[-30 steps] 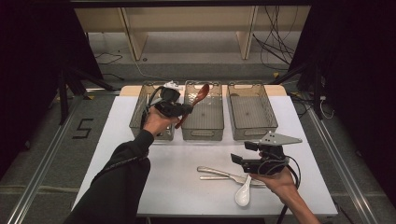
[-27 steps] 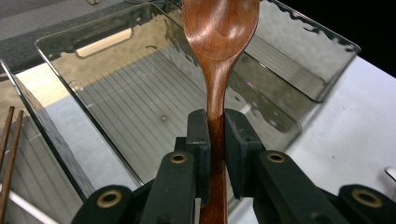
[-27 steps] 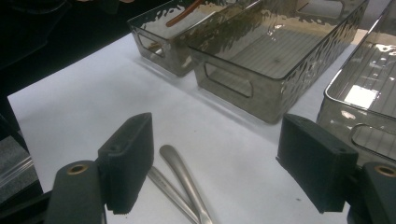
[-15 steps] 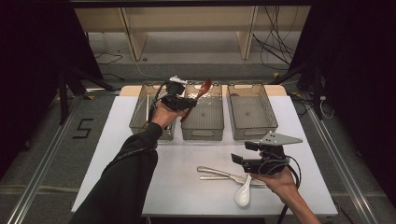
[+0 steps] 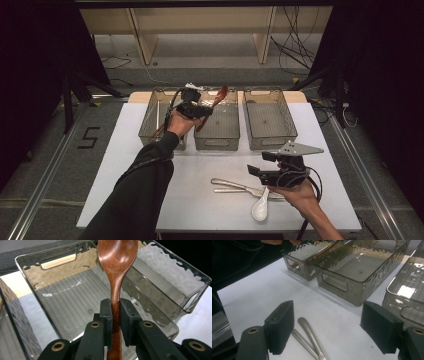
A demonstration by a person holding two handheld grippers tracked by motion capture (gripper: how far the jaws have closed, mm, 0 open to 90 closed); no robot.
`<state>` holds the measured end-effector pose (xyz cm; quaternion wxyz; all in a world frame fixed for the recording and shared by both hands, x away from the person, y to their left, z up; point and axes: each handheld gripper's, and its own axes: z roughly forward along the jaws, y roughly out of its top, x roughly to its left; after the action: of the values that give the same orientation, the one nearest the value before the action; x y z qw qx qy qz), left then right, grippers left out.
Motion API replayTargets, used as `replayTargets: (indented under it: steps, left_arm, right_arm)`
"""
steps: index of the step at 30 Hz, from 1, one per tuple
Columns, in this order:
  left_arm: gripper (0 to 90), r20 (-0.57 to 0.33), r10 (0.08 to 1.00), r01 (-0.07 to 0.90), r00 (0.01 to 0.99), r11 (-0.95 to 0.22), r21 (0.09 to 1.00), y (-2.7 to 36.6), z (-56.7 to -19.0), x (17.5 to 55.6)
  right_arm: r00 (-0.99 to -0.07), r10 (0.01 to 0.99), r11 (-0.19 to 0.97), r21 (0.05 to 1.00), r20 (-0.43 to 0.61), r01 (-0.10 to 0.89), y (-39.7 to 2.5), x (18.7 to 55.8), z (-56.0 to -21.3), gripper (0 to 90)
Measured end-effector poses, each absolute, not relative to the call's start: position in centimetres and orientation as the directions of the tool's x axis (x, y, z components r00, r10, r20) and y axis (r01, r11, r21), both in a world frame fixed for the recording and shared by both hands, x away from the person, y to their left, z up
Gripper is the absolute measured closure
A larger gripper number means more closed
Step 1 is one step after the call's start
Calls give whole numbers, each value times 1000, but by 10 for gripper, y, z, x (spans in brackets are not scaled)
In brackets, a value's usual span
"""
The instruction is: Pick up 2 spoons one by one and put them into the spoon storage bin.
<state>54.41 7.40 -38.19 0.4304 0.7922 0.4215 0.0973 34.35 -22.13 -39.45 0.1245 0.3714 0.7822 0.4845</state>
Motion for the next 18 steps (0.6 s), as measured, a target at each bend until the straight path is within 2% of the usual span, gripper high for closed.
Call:
replayTargets:
  steps: [8,9,11,18]
  left_arm:
    - [789,-188,759,585,624,-294,756,69,-389,548]
    - [756,-203,753,588,626,-285,757,70,-390,548]
    - [630,-218,741,600,635,-294,744,71,-388,546]
    - [447,-223,719,587,658,-304,751,83,-372,532]
  right_arm:
    - [-695,700,254,851,166,460,-221,343,-395,278]
    - [-695,700,254,851,166,460,-221,343,-395,278]
    - [-694,701,255,851,165,460,-222,343,-395,278]
    - [-692,703,255,851,163,460,-222,343,-395,278]
